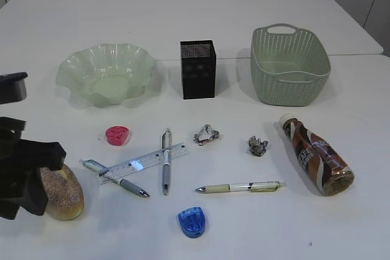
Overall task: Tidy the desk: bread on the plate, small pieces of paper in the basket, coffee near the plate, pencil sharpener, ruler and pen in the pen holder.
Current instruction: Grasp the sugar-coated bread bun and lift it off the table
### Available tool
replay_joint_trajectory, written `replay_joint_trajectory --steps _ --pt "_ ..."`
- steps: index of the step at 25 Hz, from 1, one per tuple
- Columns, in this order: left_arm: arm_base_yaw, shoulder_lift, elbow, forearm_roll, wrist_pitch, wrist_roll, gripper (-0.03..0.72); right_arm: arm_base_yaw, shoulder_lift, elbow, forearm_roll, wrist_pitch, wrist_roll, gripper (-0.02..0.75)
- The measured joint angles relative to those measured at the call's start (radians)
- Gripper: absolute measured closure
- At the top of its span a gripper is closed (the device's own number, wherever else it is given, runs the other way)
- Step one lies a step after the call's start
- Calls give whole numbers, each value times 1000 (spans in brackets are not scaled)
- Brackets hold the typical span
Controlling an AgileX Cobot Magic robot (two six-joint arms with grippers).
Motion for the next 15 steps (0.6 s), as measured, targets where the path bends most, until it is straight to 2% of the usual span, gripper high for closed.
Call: replay_joint_trajectory --steps 7,10,13,15 --pt "-9 100 -52 -3 -48 -72 427 0 0 0 0 2 0 367" --pt "-9 100 -87 0 -76 -128 335 0 0 0 0 2 0 367" --pt "-9 109 -103 33 -83 -250 233 0 0 0 0 2 0 367" --pt "-9 126 -103 57 -64 -321 209 0 0 0 0 2 0 367"
